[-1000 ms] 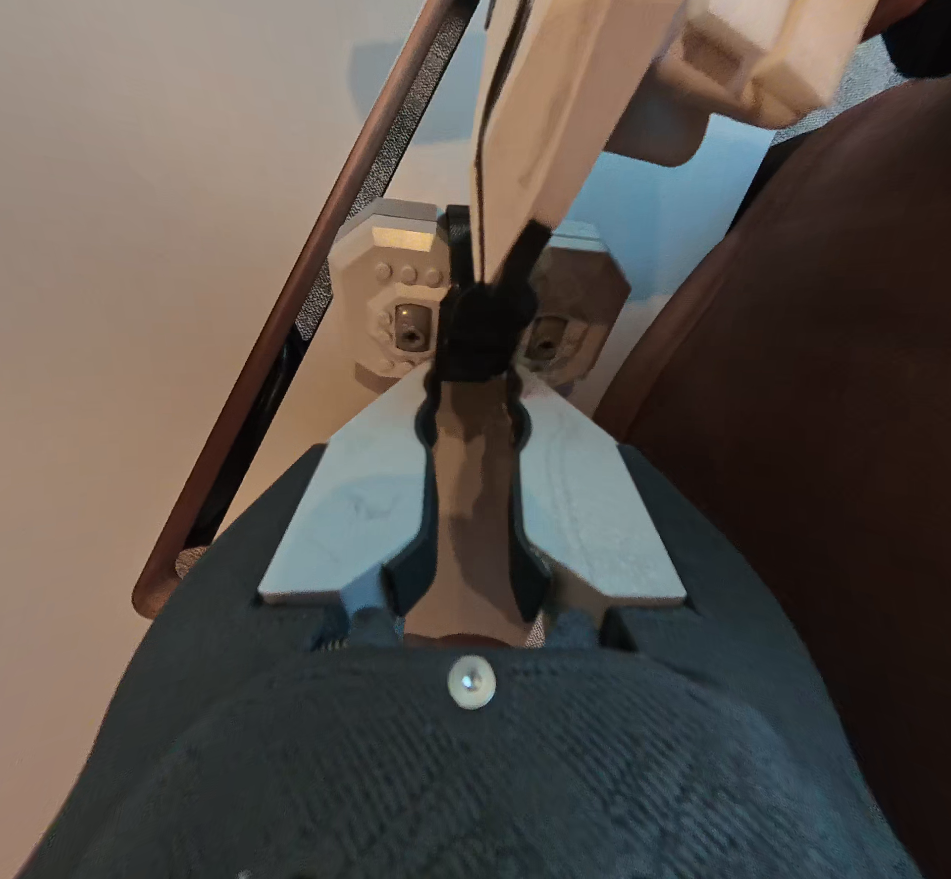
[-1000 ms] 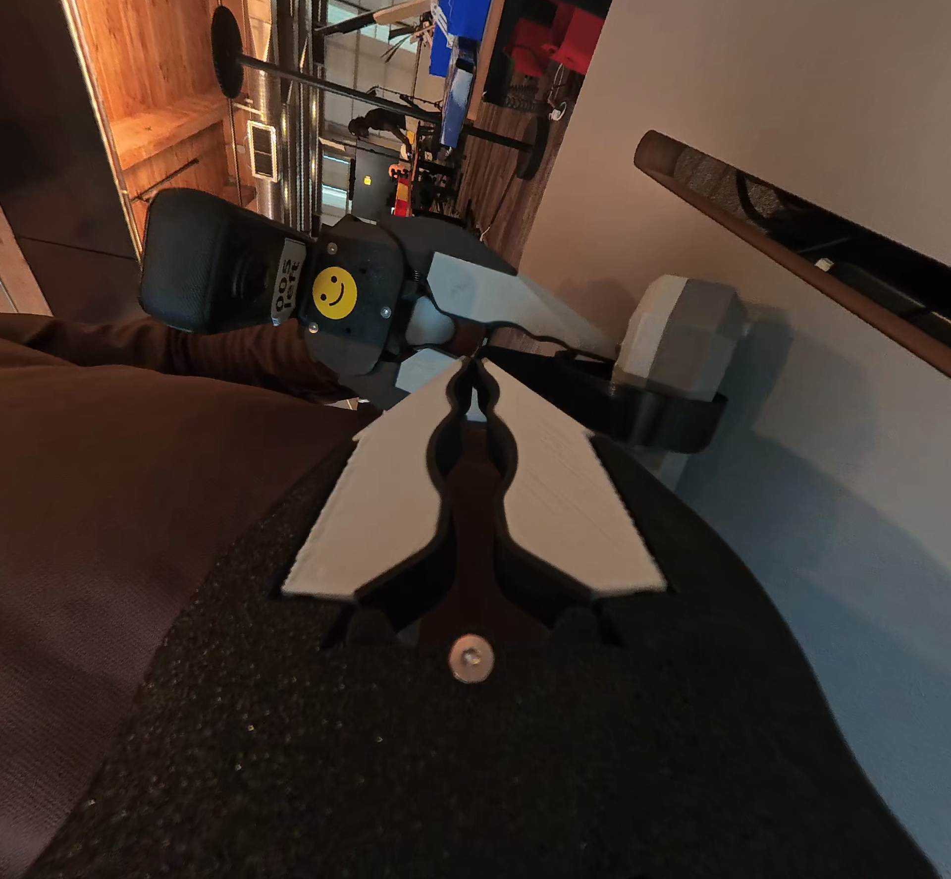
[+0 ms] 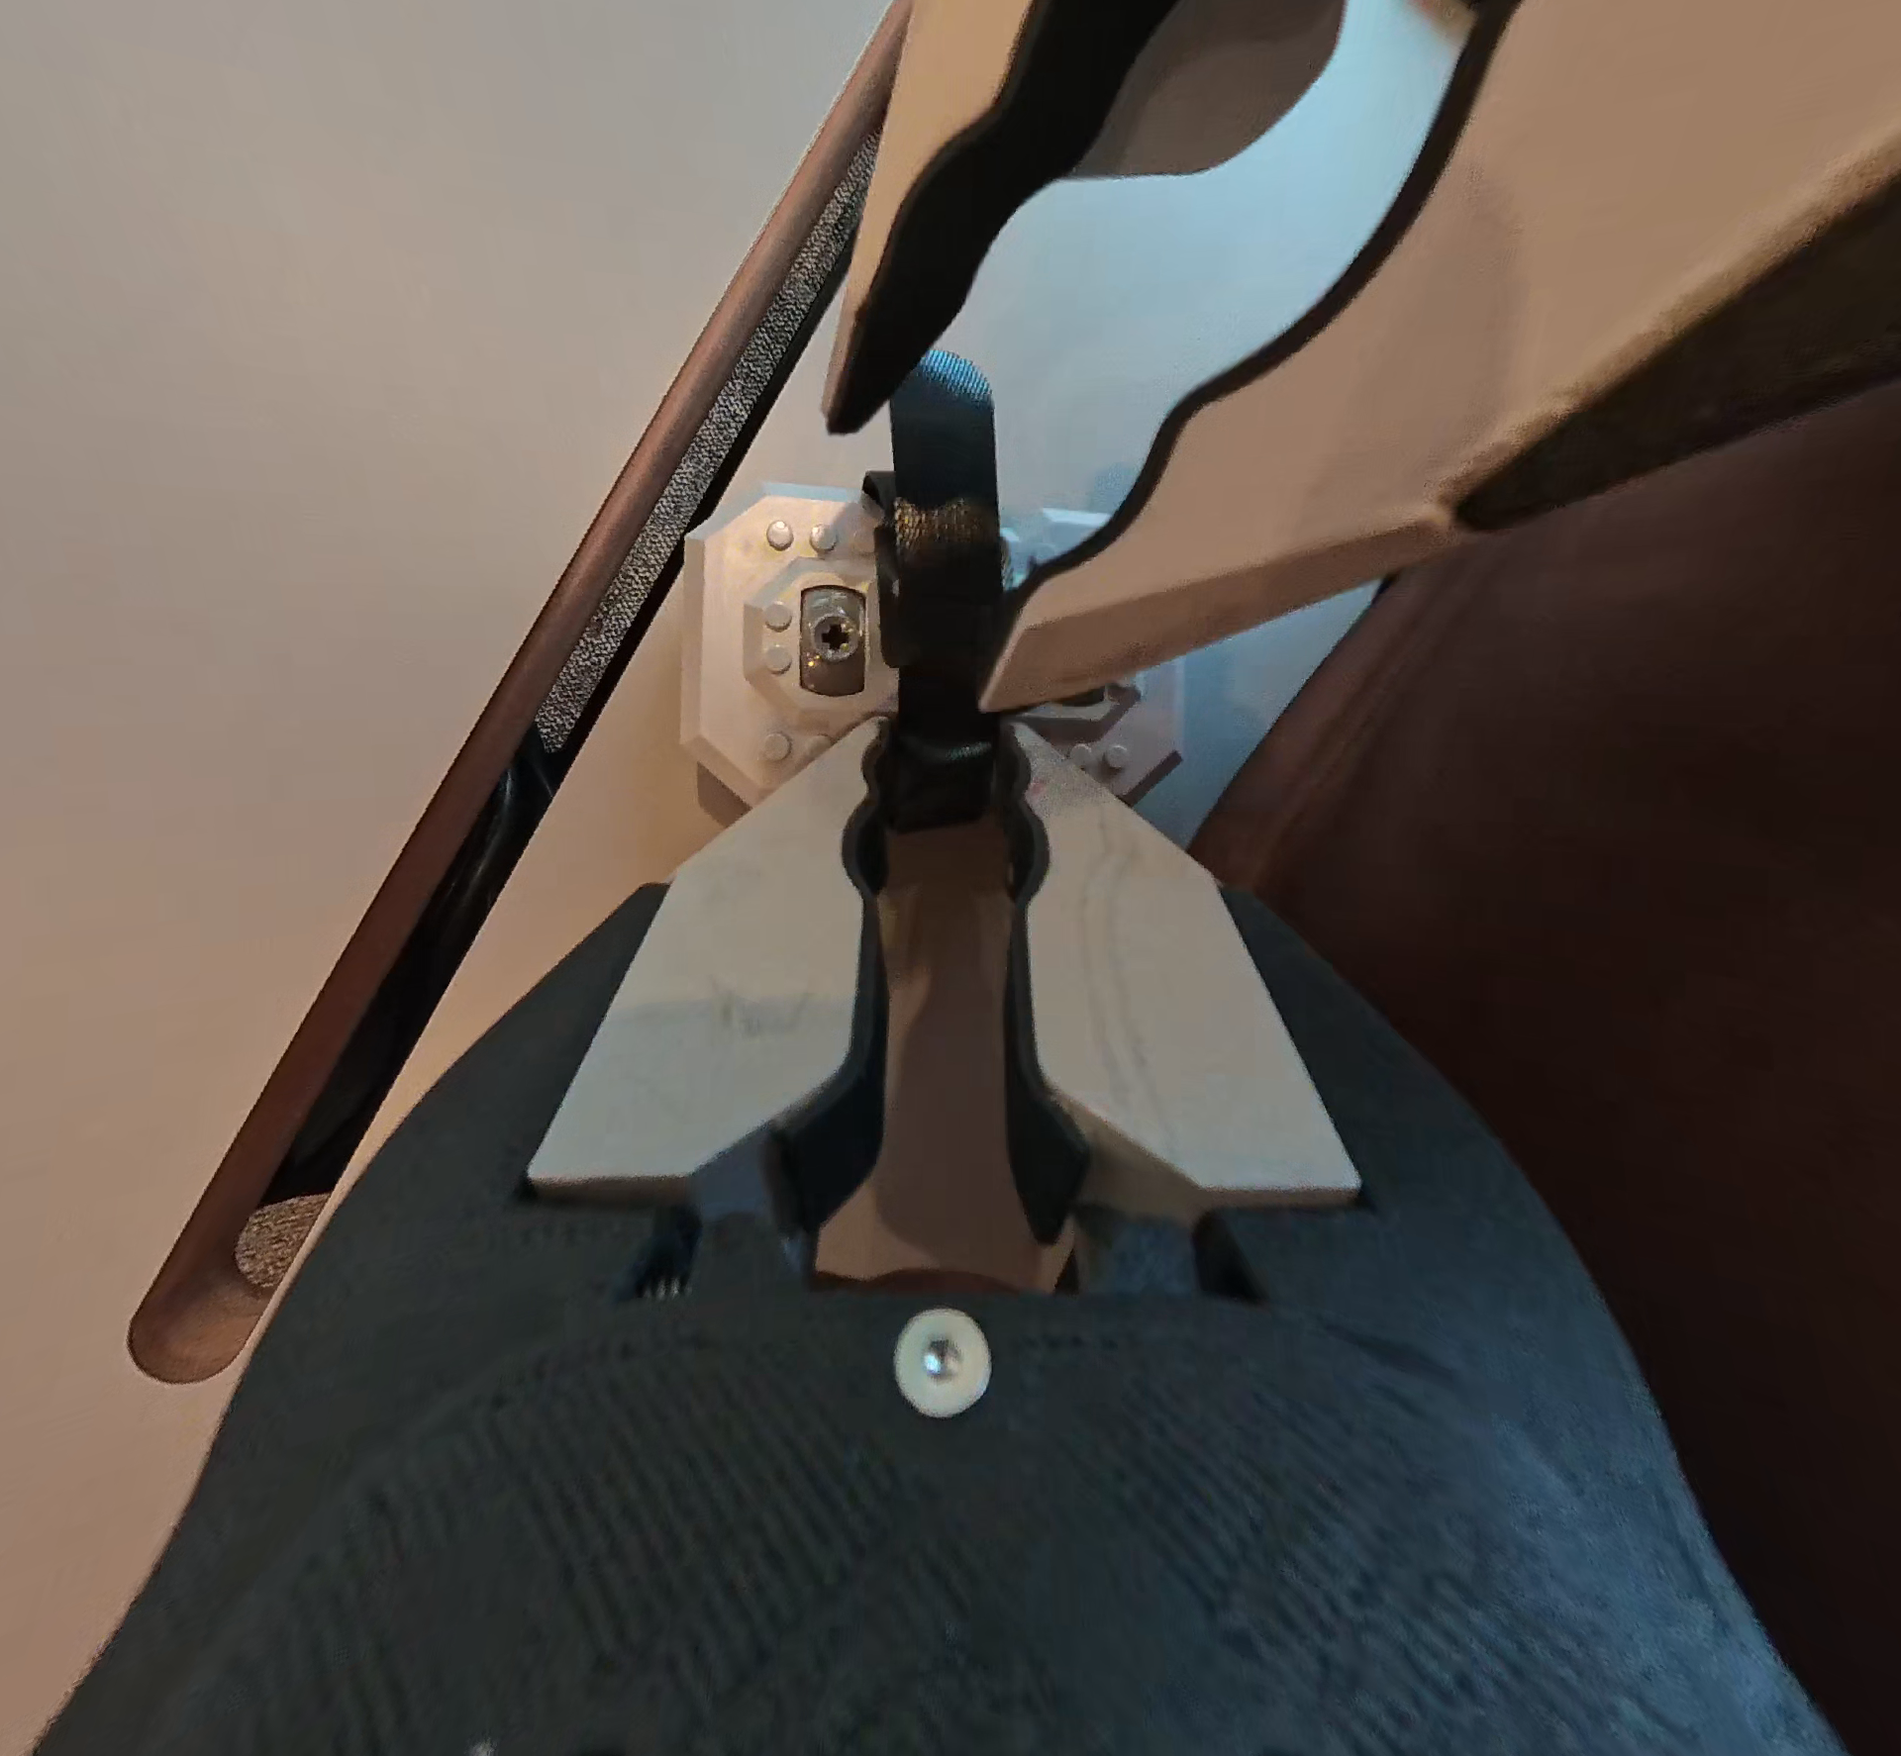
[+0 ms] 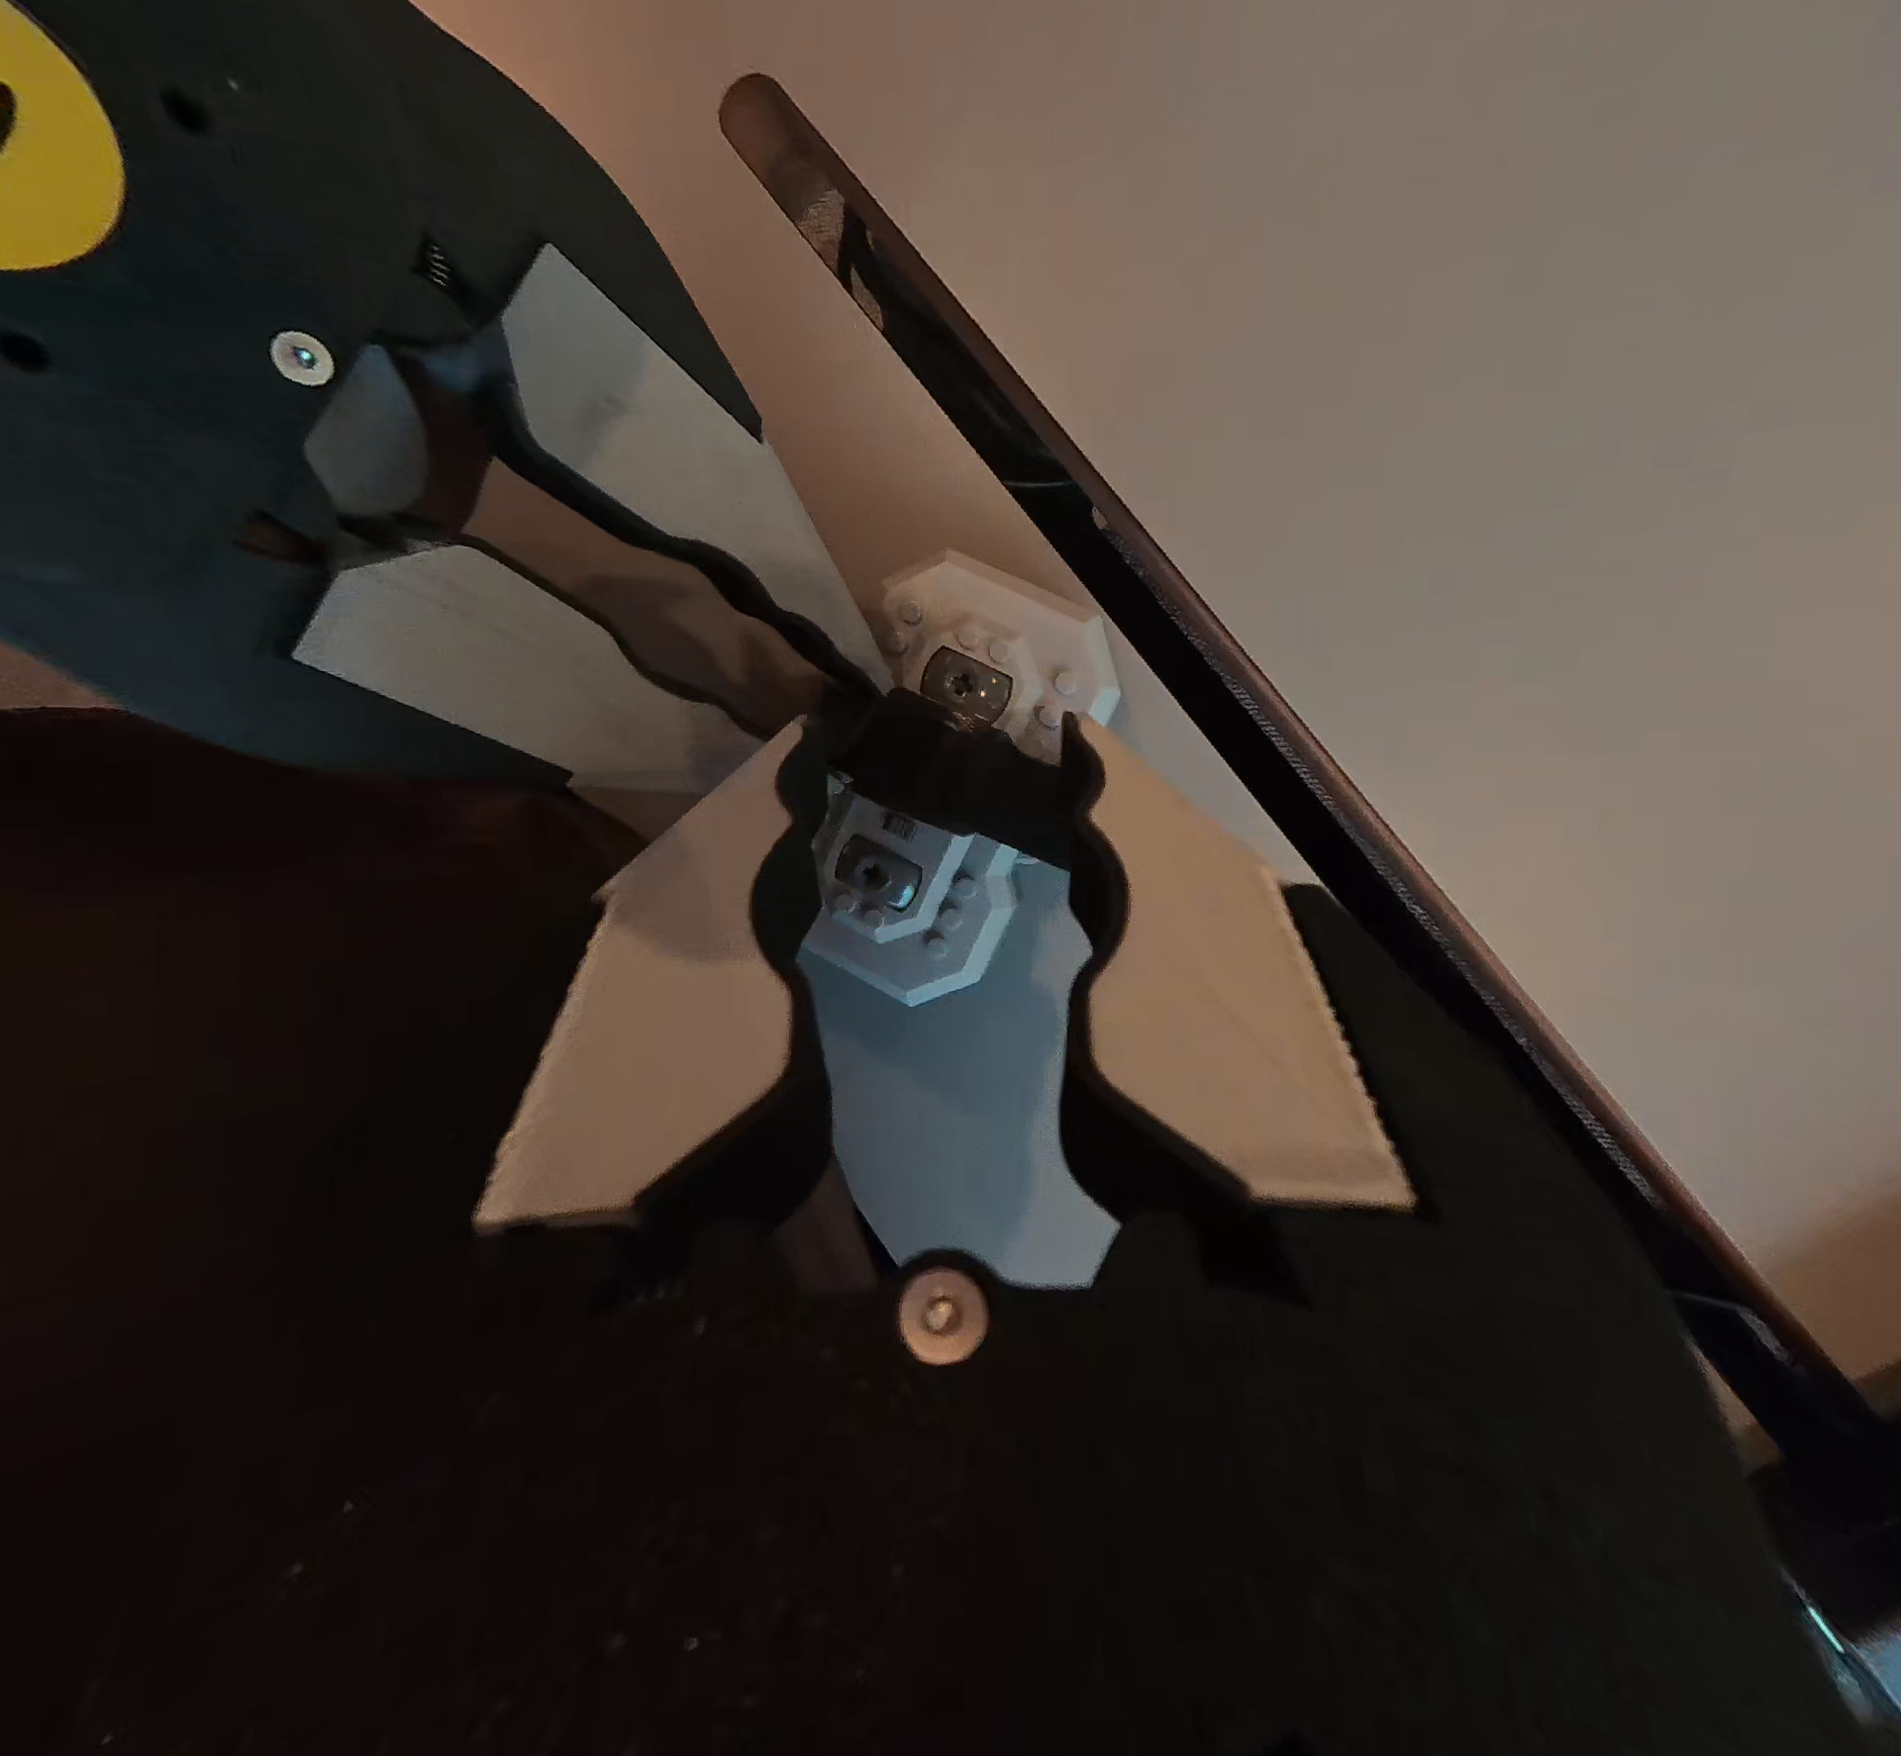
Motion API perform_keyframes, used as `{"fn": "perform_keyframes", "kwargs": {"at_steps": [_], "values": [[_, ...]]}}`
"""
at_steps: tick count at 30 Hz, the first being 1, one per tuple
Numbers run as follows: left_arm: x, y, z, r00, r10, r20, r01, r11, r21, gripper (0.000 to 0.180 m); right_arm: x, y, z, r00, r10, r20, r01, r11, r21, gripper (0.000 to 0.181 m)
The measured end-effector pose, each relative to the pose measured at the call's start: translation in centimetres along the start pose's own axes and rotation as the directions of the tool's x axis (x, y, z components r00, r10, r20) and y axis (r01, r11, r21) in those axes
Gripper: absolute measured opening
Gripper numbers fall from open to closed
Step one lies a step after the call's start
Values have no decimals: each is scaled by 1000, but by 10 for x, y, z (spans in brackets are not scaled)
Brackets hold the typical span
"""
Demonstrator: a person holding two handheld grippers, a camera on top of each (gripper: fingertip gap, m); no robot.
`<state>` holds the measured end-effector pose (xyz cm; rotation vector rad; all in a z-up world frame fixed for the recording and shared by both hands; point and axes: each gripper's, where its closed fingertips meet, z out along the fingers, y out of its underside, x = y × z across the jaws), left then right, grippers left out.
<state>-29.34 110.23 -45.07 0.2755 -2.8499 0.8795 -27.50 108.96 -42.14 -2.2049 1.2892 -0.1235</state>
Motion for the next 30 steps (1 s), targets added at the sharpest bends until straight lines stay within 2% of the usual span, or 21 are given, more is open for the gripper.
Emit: {"fn": "perform_keyframes", "kwargs": {"at_steps": [3,9,11,12,16,27,30], "values": [[1,1,0,1000,-18,-12,18,1000,7,17,0,3,5,999,-24,-27,23,1000,-20,44],[3,1,0,1000,-8,-14,8,1000,12,17,-1,12,10,997,-75,-30,72,994,-78,17],[4,1,0,1000,-4,-16,4,1000,12,17,0,14,10,995,-93,-37,89,992,-95,15],[4,0,0,1000,-2,-12,2,1000,13,17,-1,16,10,994,-106,-29,103,989,-105,0],[3,1,0,1000,-4,-12,4,1000,13,17,6,17,6,988,-135,-77,126,985,-115,0],[0,-6,-3,1000,-5,6,5,999,49,17,20,19,1,998,-12,-59,6,995,-95,0],[-2,-12,-6,999,-45,5,45,996,77,17,29,20,2,995,79,-57,-83,993,-80,0]]}}
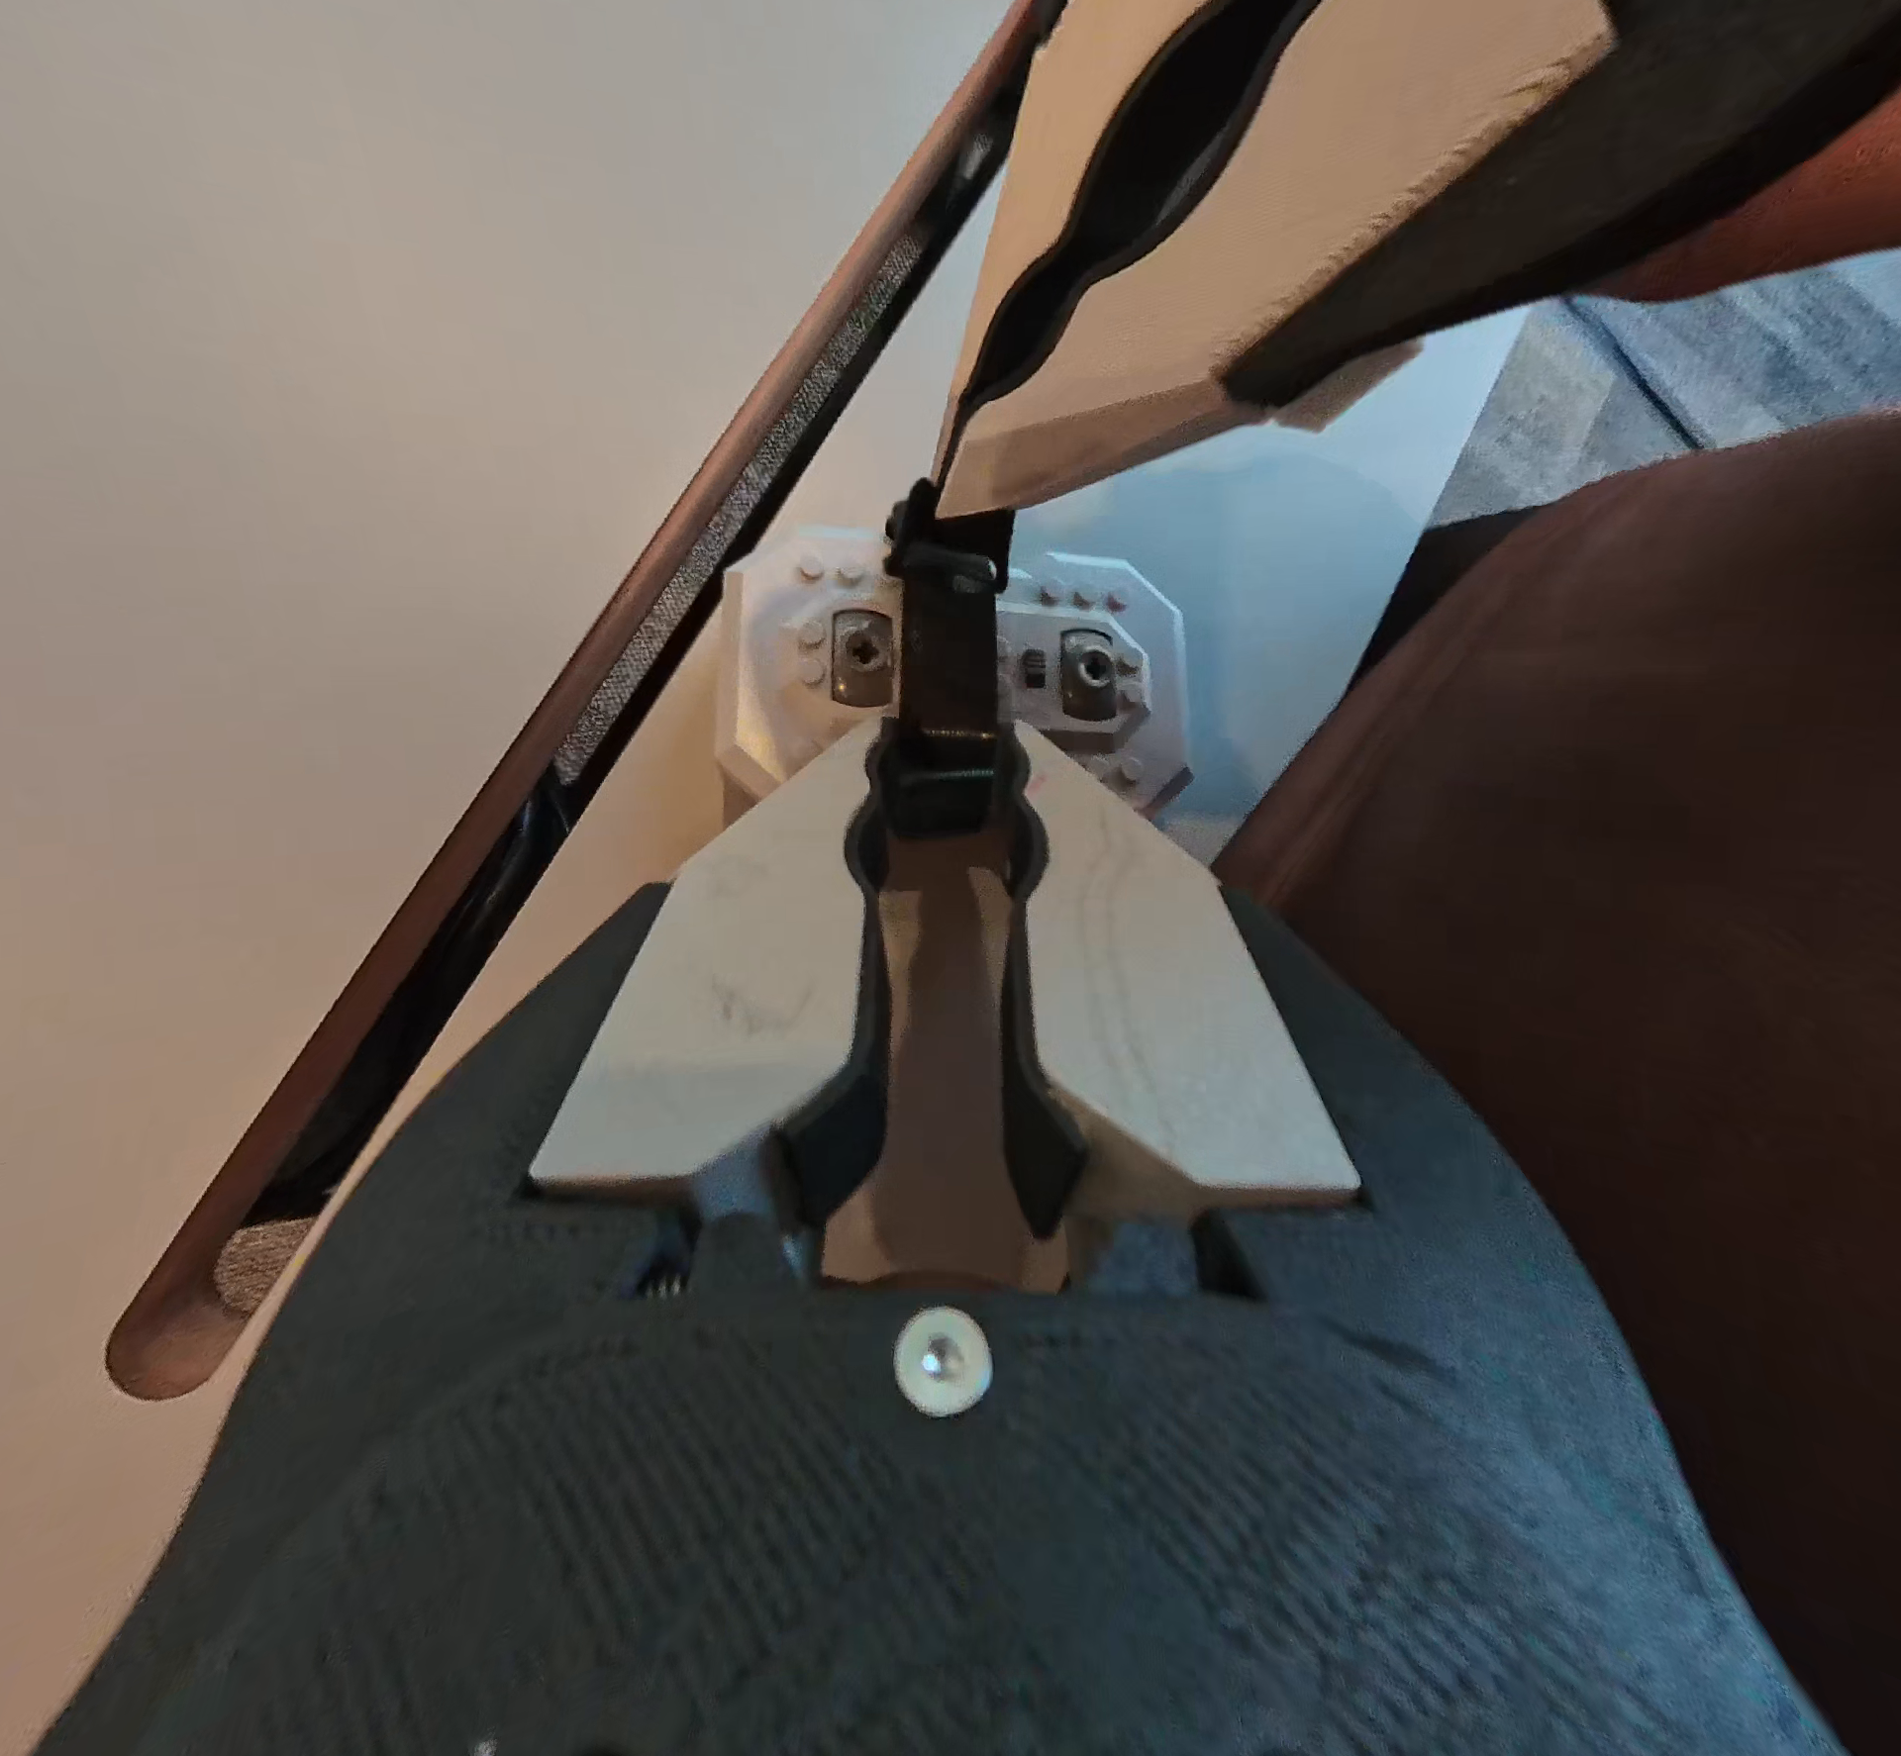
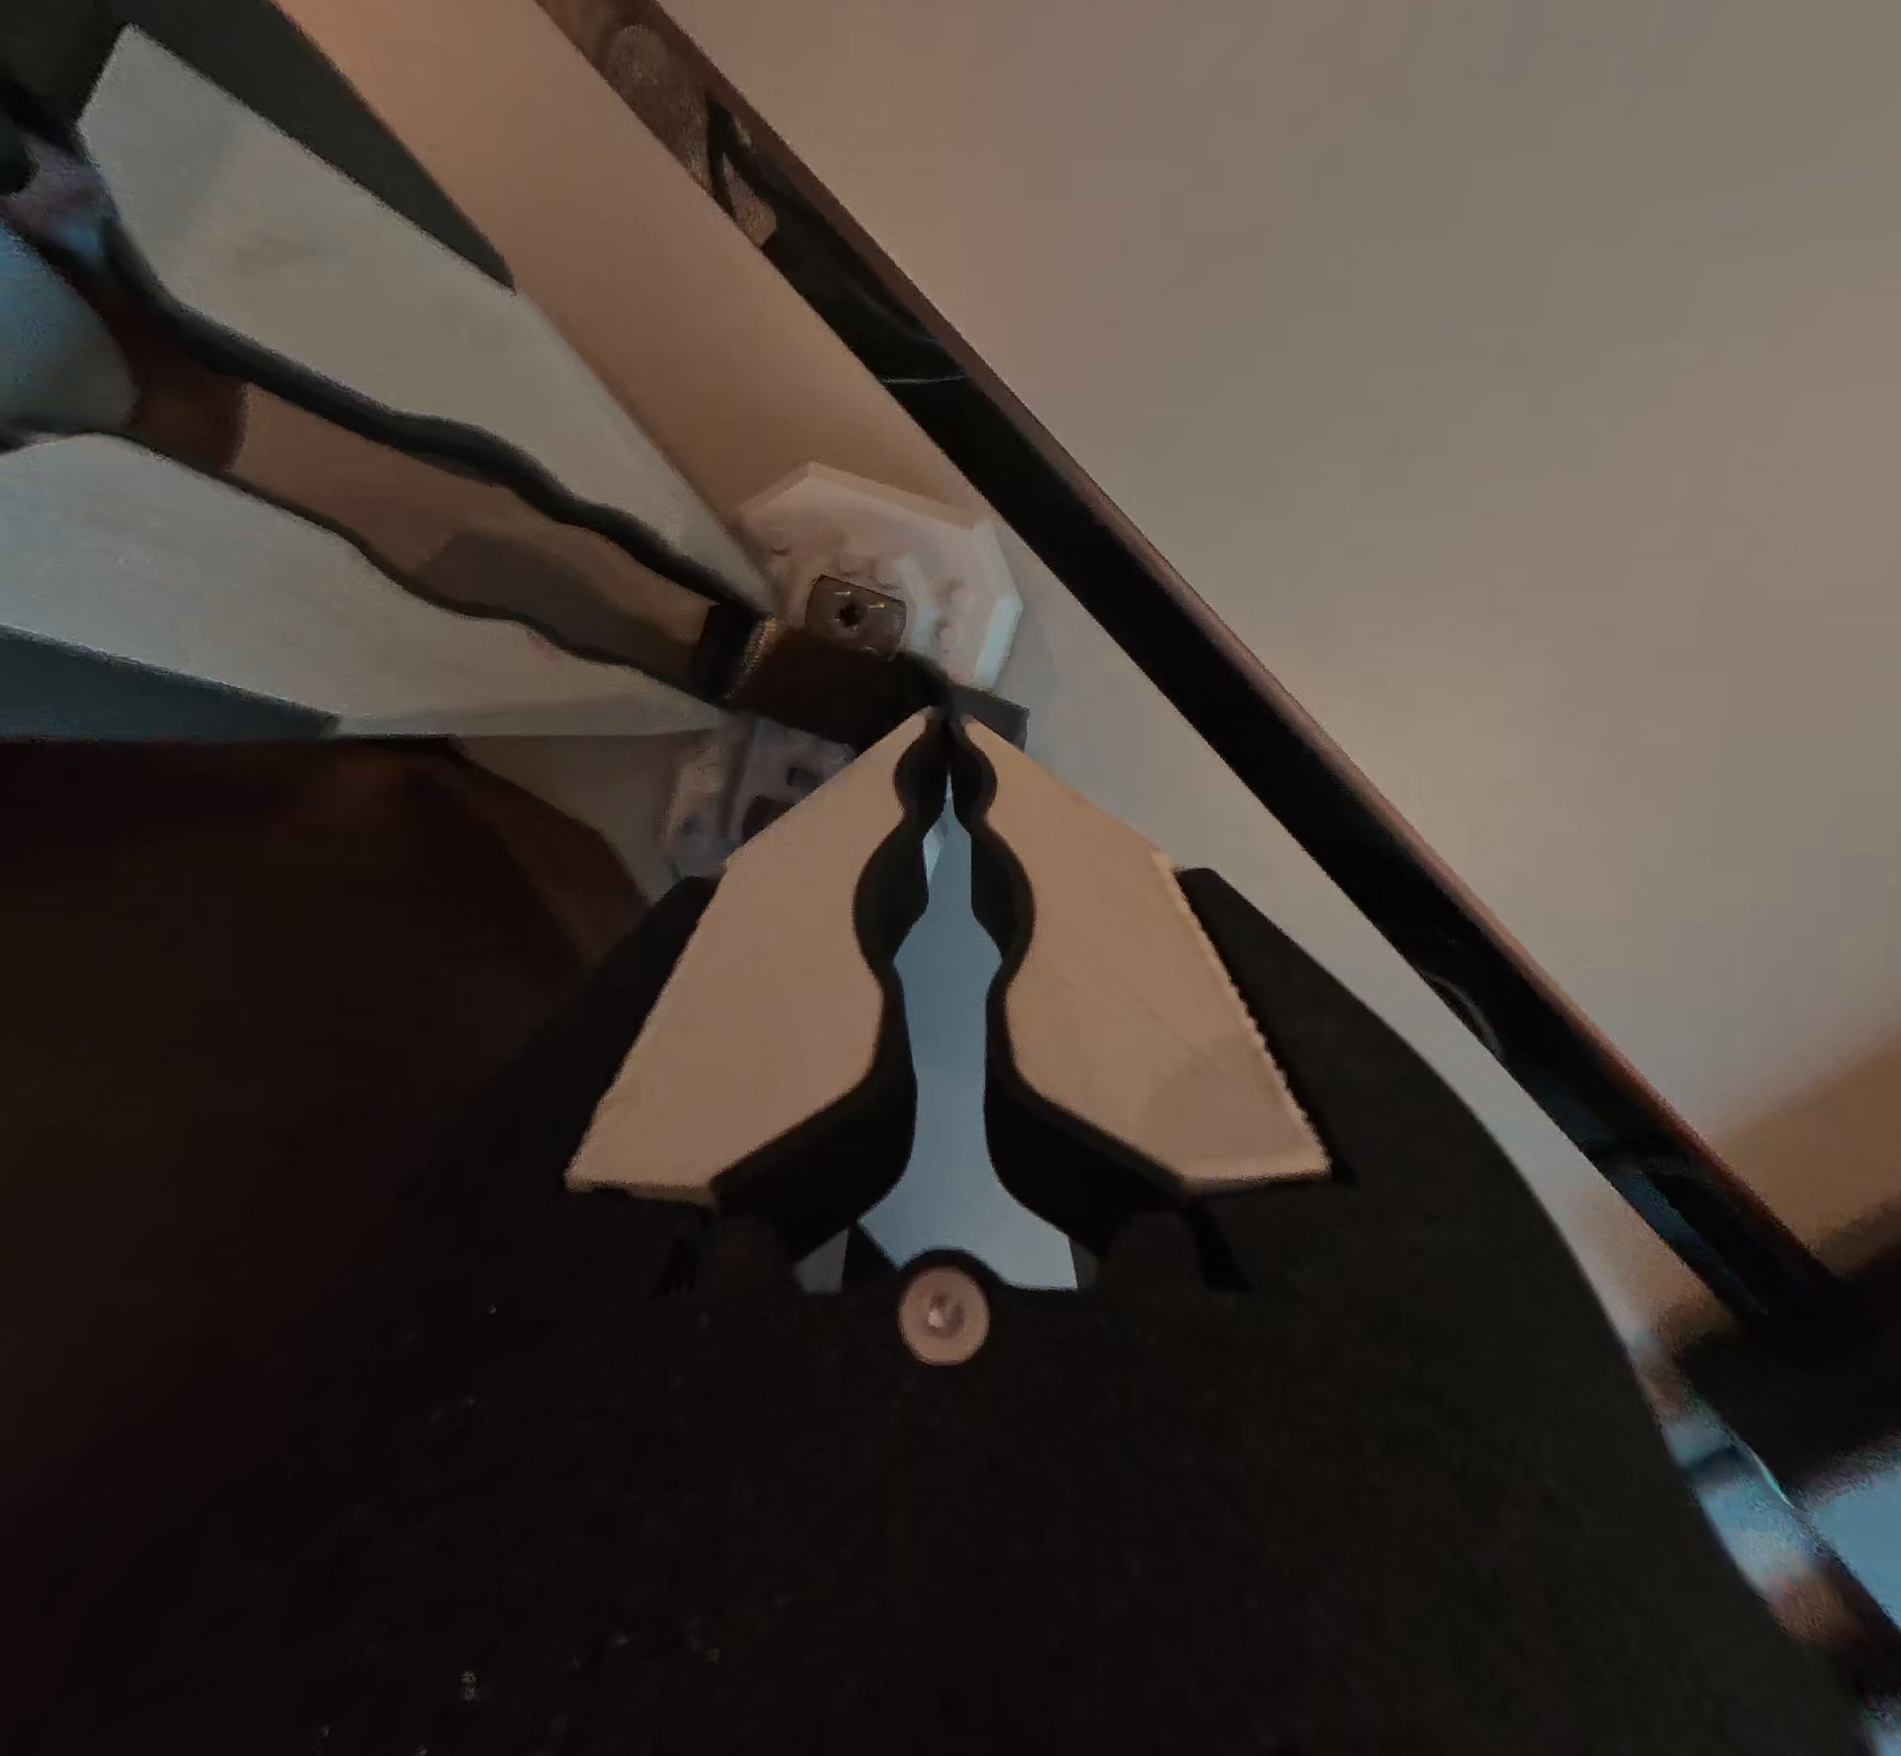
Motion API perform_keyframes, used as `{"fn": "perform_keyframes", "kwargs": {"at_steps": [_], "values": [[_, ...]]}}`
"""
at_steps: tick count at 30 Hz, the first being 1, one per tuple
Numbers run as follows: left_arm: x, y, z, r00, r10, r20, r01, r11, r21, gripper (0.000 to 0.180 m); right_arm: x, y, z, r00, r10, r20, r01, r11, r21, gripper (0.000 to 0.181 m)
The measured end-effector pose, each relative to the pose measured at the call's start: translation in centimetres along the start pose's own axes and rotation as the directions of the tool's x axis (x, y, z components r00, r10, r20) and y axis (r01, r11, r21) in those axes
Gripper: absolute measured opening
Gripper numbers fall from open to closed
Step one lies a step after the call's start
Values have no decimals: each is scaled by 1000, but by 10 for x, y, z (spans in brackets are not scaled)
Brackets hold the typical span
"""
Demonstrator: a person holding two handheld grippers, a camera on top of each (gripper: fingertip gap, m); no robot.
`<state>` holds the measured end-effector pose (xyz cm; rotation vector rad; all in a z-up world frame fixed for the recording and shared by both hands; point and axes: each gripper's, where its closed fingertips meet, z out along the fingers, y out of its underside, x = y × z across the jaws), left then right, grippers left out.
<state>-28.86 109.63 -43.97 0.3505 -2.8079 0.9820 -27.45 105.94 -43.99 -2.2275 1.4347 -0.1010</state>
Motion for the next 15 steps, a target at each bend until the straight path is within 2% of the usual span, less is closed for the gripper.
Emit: {"fn": "perform_keyframes", "kwargs": {"at_steps": [2,3,7,9,11,13,15], "values": [[-3,11,-1,1000,-15,15,16,999,-43,16,44,5,-10,970,-56,-235,56,998,-5,0],[-4,18,-2,999,-29,15,29,998,-51,16,50,3,-17,973,-43,-225,53,998,37,0],[-9,25,-9,994,-107,-5,107,994,-13,16,53,5,-31,993,117,-33,-114,991,72,0],[-8,21,-9,991,-131,-33,131,991,13,16,28,-6,-31,980,140,141,-156,982,106,0],[-6,16,-7,987,-147,-58,149,989,22,17,-3,-13,-26,953,125,275,-158,982,101,12],[-3,12,-6,987,-145,-74,147,989,28,17,-22,-11,-16,946,110,305,-136,988,67,22],[-3,10,-5,988,-134,-71,136,990,26,17,-36,-13,-10,949,83,306,-108,992,68,24]]}}
